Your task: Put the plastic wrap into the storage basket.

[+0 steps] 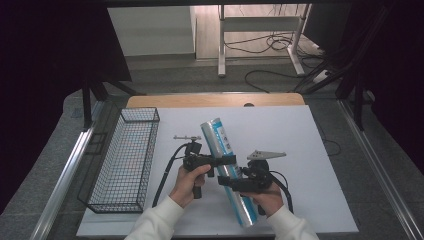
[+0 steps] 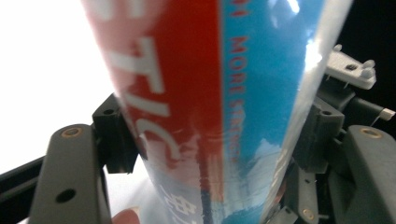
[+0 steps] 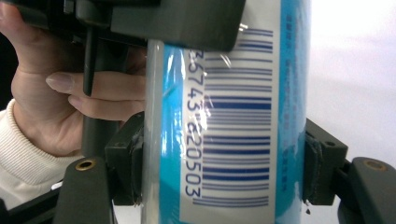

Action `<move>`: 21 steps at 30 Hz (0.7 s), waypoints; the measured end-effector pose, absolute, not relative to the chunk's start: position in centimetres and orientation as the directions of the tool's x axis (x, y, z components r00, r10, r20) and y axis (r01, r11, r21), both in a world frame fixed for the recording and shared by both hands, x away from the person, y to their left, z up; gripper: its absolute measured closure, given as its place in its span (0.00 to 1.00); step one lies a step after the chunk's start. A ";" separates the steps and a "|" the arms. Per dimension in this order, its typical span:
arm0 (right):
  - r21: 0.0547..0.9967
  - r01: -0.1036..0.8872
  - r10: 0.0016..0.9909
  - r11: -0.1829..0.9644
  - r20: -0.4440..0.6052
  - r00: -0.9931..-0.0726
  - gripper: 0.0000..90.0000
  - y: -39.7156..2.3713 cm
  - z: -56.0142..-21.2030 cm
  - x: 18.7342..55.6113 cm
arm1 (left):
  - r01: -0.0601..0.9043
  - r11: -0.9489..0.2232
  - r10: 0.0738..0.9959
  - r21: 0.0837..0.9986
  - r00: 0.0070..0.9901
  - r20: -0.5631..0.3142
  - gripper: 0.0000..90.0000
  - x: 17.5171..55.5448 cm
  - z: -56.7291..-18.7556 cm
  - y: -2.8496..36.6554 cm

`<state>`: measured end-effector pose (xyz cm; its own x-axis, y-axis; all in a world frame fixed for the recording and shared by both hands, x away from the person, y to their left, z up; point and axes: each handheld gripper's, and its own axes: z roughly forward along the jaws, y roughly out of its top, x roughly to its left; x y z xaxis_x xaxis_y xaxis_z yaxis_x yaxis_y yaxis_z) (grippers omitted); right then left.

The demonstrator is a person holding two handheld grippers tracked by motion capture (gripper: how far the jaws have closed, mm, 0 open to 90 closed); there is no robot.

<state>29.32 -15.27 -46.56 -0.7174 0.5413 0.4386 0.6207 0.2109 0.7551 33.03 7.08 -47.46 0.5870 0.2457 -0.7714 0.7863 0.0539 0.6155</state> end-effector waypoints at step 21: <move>0.812 0.568 0.536 0.134 0.423 -0.730 0.12 -20.0 -44.8 28.2 | 0.753 0.095 0.278 0.651 0.608 -0.744 0.35 32.2 -44.8 12.0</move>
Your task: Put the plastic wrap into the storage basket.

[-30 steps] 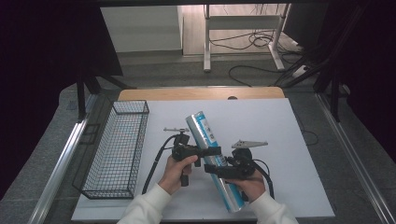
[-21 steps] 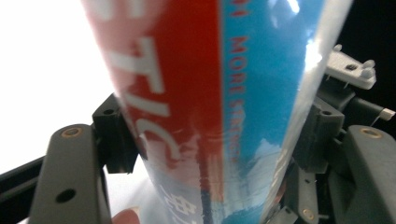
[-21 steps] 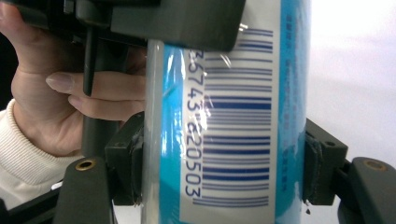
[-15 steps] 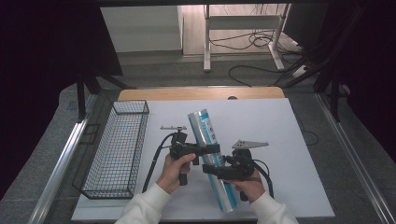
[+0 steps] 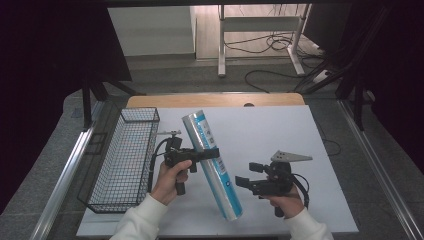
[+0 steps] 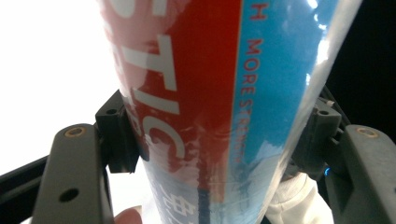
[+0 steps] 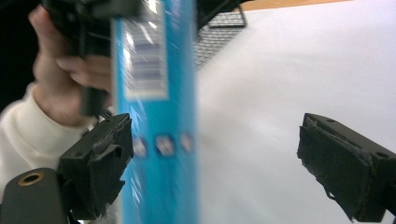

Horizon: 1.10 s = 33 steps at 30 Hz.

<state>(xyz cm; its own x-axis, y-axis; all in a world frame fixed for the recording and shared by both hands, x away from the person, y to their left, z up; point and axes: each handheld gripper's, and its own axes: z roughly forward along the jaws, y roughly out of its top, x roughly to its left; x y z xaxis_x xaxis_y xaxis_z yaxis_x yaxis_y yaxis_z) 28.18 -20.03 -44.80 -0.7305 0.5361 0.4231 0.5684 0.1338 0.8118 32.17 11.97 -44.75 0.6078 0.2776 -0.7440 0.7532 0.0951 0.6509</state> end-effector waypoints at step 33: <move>0.799 0.558 0.700 0.226 0.265 -0.663 0.12 -24.2 -47.4 29.1 | 0.708 0.181 0.418 0.683 0.573 -0.705 0.35 30.1 -40.1 24.3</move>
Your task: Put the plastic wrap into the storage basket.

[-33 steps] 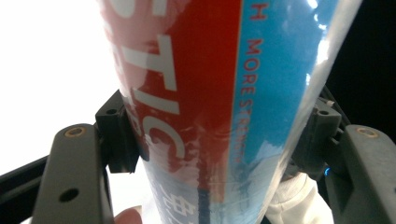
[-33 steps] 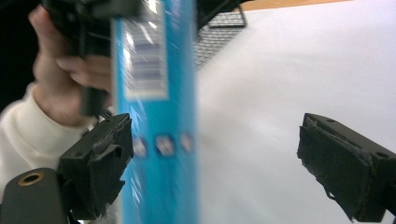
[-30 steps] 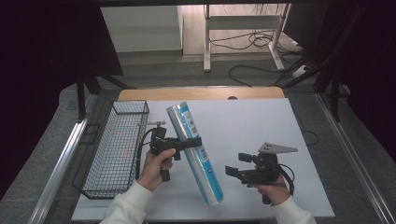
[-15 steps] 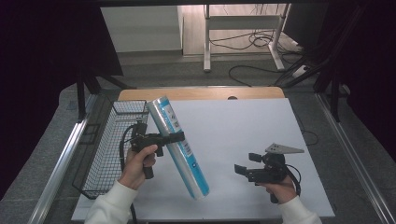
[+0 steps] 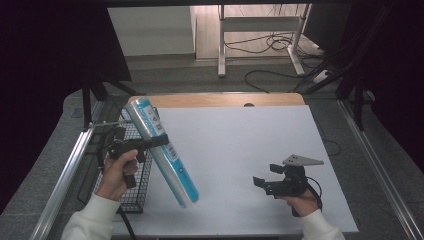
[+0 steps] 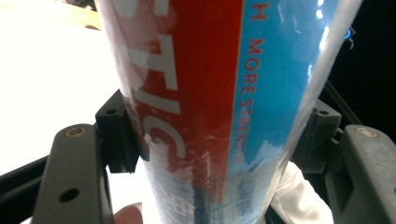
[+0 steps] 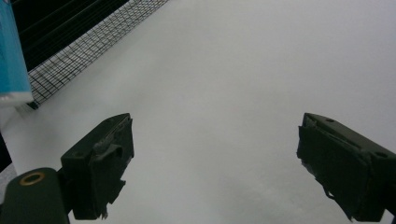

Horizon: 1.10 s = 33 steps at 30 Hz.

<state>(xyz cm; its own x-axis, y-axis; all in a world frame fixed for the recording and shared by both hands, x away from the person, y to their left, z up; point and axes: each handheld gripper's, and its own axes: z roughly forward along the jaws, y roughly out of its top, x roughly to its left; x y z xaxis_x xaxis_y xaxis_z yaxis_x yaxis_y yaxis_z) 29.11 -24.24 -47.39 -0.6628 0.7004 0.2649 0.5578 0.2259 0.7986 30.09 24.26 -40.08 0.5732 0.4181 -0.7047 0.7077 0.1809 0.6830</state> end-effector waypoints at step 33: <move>0.784 0.560 0.741 0.269 0.204 -0.640 0.12 -24.2 -47.9 29.3 | 0.715 0.187 0.600 0.674 0.460 -0.655 0.36 29.6 -36.9 39.5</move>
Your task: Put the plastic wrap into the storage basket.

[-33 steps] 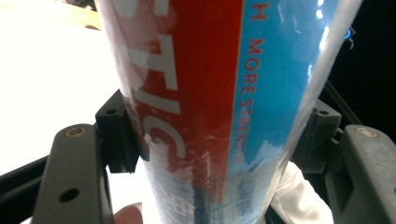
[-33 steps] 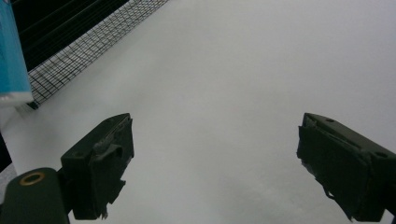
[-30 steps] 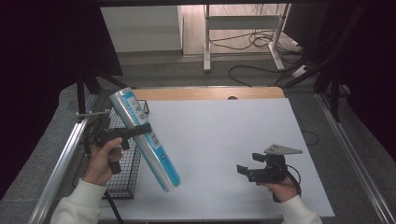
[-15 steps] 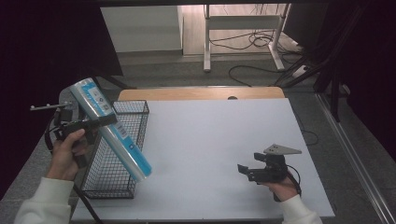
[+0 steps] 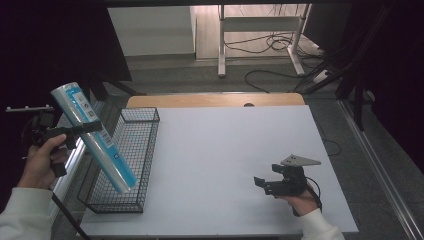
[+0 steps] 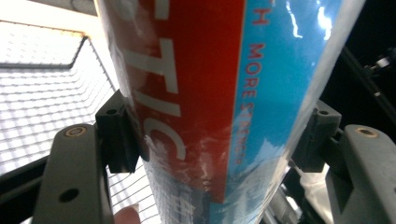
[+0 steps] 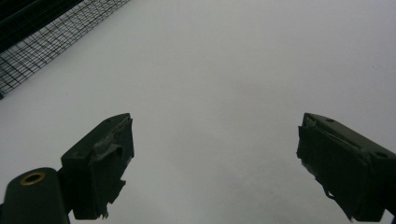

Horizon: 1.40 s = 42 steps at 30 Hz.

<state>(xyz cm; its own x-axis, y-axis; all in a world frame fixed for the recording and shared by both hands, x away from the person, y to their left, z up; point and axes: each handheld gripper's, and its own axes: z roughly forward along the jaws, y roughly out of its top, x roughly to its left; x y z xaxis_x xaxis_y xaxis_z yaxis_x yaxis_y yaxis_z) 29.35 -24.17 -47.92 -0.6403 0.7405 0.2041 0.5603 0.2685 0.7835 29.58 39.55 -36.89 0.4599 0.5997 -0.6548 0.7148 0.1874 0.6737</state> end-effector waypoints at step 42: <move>0.777 0.561 0.740 0.284 0.194 -0.644 0.12 -24.3 -48.1 29.6 | 0.853 0.161 0.758 0.497 0.216 -0.615 0.35 36.2 -44.7 36.5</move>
